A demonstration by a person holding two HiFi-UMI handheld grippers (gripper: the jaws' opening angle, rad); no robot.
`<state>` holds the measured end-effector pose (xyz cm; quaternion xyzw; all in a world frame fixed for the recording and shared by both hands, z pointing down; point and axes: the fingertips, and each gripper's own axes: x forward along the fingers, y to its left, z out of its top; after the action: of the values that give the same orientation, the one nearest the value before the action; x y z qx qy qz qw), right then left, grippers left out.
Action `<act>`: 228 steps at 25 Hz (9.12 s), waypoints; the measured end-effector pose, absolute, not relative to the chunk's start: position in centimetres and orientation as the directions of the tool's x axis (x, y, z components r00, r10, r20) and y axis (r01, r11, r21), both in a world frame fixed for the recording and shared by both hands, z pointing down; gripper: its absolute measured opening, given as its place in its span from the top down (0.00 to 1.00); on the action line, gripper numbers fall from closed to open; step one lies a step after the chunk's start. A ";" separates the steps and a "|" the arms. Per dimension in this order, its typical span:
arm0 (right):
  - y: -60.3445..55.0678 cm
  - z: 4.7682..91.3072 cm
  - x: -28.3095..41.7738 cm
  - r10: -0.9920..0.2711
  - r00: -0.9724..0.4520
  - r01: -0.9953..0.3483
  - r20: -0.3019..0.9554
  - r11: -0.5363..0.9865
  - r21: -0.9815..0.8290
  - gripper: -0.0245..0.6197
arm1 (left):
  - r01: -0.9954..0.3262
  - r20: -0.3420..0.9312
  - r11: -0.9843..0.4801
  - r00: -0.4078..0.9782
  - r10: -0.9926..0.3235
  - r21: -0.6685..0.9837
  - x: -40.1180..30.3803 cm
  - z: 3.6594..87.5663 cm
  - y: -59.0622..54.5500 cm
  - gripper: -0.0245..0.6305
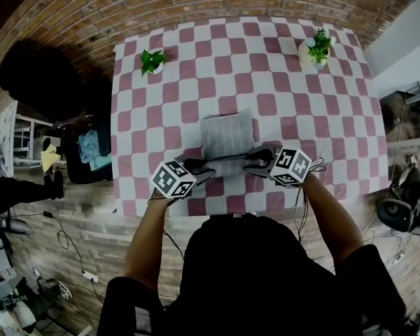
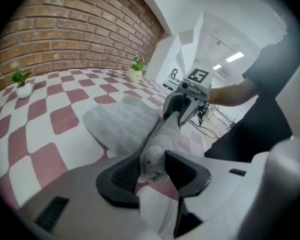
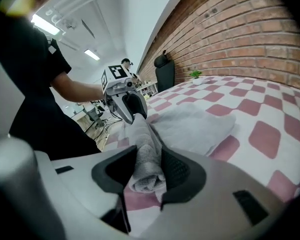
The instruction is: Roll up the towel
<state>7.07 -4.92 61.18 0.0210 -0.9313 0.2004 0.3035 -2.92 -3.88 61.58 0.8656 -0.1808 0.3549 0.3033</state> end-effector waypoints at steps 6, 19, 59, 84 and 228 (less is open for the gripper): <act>-8.2 61.7 7.4 -0.136 -0.793 -0.335 0.594 0.911 -0.239 0.57 | -0.637 0.735 -0.693 0.638 -0.229 0.336 -4.0 62.2 -5.8 0.67; -10.3 61.5 7.2 -0.211 -0.772 -0.351 0.600 0.928 -0.125 0.52 | -0.509 0.760 -0.854 0.509 -0.403 -0.112 -3.2 58.9 -6.8 0.56; -5.5 63.9 6.9 -0.291 -0.639 0.217 0.712 0.819 0.531 0.68 | 0.005 0.864 -0.922 0.351 -0.362 -0.388 -1.3 63.8 -3.7 0.63; -1.6 60.4 7.9 0.174 -0.784 -0.055 0.596 0.937 -0.346 0.67 | -0.164 0.823 -0.976 0.567 0.025 0.143 -2.1 60.8 -2.1 0.60; -8.3 39.2 7.4 -0.641 -0.761 -0.614 0.100 0.761 0.209 0.96 | -0.835 0.150 -0.550 0.541 -0.827 -0.022 -4.5 40.5 -7.1 0.97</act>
<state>7.41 -8.32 39.20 0.3357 -0.9347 -0.0817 0.0831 -4.45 -7.06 40.49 0.8775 -0.4735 0.0714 0.0260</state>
